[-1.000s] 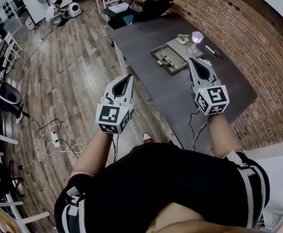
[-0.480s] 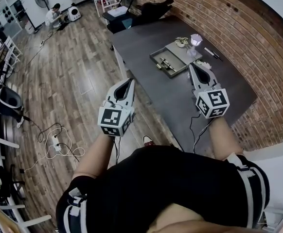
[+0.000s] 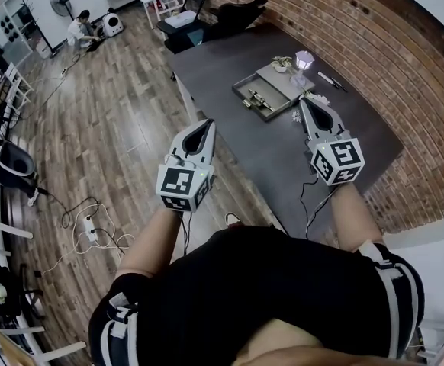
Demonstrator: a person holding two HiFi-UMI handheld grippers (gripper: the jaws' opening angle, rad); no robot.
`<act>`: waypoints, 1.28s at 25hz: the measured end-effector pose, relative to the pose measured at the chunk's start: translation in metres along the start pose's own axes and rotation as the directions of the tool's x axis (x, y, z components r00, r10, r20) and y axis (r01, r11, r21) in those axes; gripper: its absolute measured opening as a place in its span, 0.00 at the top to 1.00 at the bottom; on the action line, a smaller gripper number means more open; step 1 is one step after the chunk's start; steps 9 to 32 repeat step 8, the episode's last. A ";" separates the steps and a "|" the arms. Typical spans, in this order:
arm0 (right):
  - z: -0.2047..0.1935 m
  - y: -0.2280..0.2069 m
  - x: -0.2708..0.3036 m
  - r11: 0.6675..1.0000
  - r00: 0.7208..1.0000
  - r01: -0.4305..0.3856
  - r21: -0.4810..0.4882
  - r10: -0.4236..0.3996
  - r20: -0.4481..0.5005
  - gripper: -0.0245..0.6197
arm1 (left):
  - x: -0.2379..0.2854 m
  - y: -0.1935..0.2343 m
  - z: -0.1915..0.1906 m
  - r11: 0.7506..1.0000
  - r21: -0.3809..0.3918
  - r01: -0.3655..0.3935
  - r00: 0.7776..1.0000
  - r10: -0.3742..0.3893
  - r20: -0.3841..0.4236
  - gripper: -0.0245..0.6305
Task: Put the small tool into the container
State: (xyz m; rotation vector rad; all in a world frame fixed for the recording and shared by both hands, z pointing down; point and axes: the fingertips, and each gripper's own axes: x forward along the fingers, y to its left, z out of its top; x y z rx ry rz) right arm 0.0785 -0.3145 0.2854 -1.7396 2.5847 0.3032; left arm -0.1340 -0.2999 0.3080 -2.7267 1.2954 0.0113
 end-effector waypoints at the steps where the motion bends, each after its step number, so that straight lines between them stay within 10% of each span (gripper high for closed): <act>1: -0.001 -0.001 0.000 1.000 1.000 0.002 0.002 -0.002 -0.001 0.97 | 0.001 0.000 0.000 1.000 -0.001 0.000 1.000 0.000 0.002 0.95; 32: -0.006 0.003 -0.004 1.000 1.000 0.000 0.011 0.000 -0.007 0.97 | 0.000 -0.005 0.002 1.000 0.005 0.010 1.000 -0.010 0.001 0.95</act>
